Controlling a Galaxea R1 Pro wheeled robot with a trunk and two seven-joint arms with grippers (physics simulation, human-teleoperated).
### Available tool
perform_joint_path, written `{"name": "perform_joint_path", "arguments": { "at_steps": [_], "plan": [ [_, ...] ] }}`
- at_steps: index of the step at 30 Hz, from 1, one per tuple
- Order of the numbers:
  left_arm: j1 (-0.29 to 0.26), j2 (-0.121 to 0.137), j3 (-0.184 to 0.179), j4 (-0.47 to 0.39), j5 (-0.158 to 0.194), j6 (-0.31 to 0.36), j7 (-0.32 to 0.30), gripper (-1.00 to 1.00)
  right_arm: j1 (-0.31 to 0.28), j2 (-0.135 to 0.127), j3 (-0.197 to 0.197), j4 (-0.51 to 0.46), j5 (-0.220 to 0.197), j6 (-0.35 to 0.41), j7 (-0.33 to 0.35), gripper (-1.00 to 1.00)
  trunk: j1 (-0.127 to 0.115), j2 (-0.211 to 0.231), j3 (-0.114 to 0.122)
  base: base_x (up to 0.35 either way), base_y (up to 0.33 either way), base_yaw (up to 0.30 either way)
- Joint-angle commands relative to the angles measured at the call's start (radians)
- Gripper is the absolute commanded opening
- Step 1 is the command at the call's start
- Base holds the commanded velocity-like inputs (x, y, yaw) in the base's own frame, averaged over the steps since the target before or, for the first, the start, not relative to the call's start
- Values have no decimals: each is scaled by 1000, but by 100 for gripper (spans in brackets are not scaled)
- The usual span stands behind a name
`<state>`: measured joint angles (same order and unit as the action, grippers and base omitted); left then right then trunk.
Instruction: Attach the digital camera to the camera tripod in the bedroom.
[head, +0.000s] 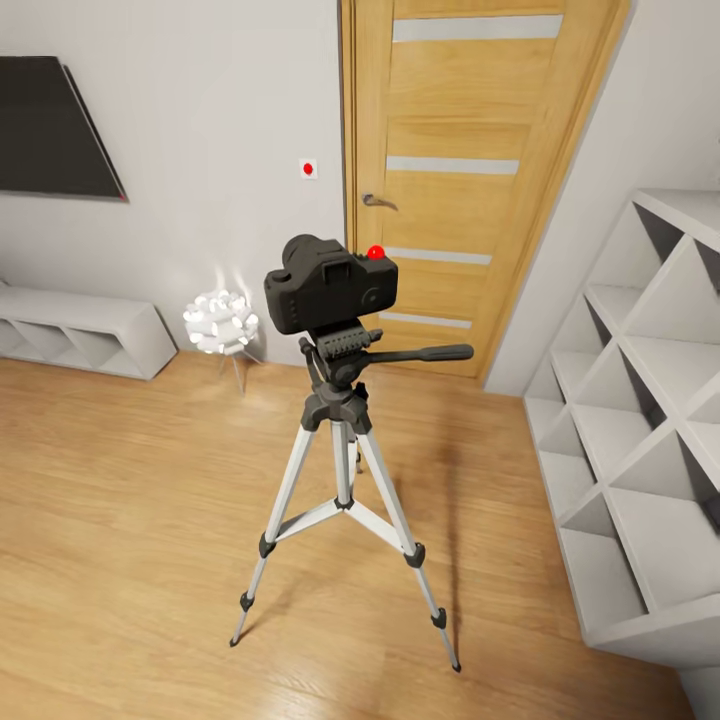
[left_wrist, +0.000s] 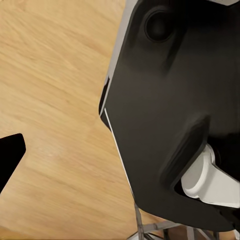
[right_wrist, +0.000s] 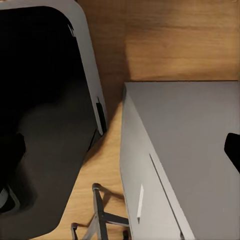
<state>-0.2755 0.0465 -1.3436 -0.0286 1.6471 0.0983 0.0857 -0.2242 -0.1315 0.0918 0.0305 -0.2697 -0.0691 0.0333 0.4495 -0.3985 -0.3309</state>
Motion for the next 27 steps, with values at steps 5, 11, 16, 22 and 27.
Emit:
{"name": "perform_joint_path", "arguments": {
  "at_steps": [5,11,16,22,27],
  "plan": [
    [-1,0,-8,-3,8,1,7,100,-1,7,9,3,-11,-14,0,100,1,-2,6,0,0,-9],
    [-1,0,-8,-2,8,-1,6,100,6,20,12,3,-9,-16,-1,100,1,-2,15,0,0,-15],
    [-1,1,-8,-2,8,0,6,100,21,39,14,3,-7,-20,-1,100,1,-2,23,0,0,-51],
    [-1,0,-9,-2,7,-4,7,100,37,55,15,3,-5,-25,-1,100,1,-2,32,0,0,-66],
    [-1,2,-7,2,10,-40,8,100,57,58,15,3,-4,-54,-1,100,1,-2,40,0,0,-84]
  ]
}}
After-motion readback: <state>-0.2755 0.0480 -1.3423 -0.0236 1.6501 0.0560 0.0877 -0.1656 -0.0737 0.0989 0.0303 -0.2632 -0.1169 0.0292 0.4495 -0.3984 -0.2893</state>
